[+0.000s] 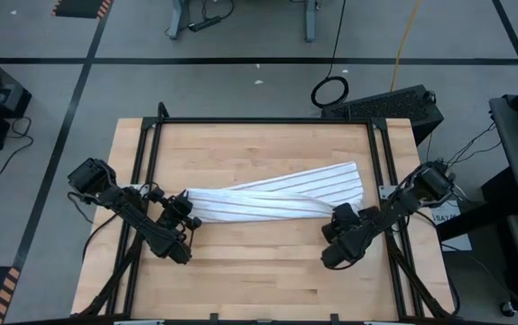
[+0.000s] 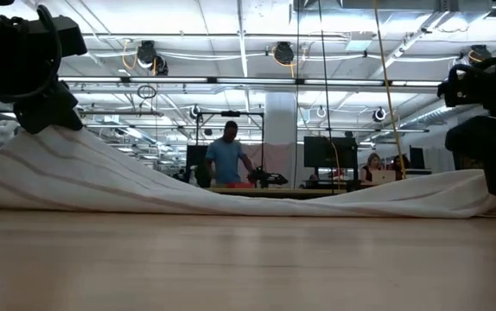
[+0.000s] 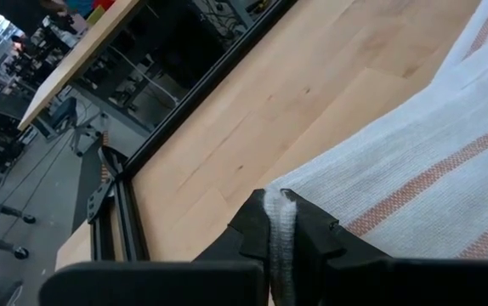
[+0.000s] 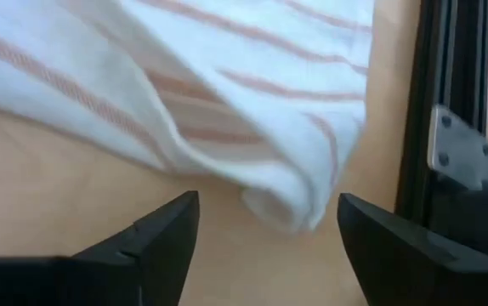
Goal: Roll towel into tight, uniform cylinder
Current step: Fold the white brown kitchen towel
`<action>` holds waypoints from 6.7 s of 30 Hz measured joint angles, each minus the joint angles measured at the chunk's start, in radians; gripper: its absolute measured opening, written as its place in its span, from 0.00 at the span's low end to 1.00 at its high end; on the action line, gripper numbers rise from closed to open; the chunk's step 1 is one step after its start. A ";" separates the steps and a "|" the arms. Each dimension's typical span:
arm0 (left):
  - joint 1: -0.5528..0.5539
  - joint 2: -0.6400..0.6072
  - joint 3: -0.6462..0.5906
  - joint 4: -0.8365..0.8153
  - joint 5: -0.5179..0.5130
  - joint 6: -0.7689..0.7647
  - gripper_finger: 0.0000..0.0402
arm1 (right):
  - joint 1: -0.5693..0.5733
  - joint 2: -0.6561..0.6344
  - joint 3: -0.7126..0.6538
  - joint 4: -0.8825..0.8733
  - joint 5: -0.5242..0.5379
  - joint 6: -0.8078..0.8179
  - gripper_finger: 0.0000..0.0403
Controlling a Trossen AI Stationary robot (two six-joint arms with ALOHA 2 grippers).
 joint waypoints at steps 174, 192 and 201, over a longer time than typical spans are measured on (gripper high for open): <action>-0.163 0.000 0.123 0.380 0.210 0.286 0.05 | -0.293 -0.472 -0.137 0.509 -0.450 -0.983 0.32; -0.066 0.000 0.123 0.649 0.316 0.286 0.05 | -0.319 -0.978 -0.438 0.362 -0.384 -1.139 0.41; -0.058 0.000 0.123 0.649 0.351 0.316 0.05 | -0.320 -0.979 -0.552 0.394 -0.403 -0.971 0.37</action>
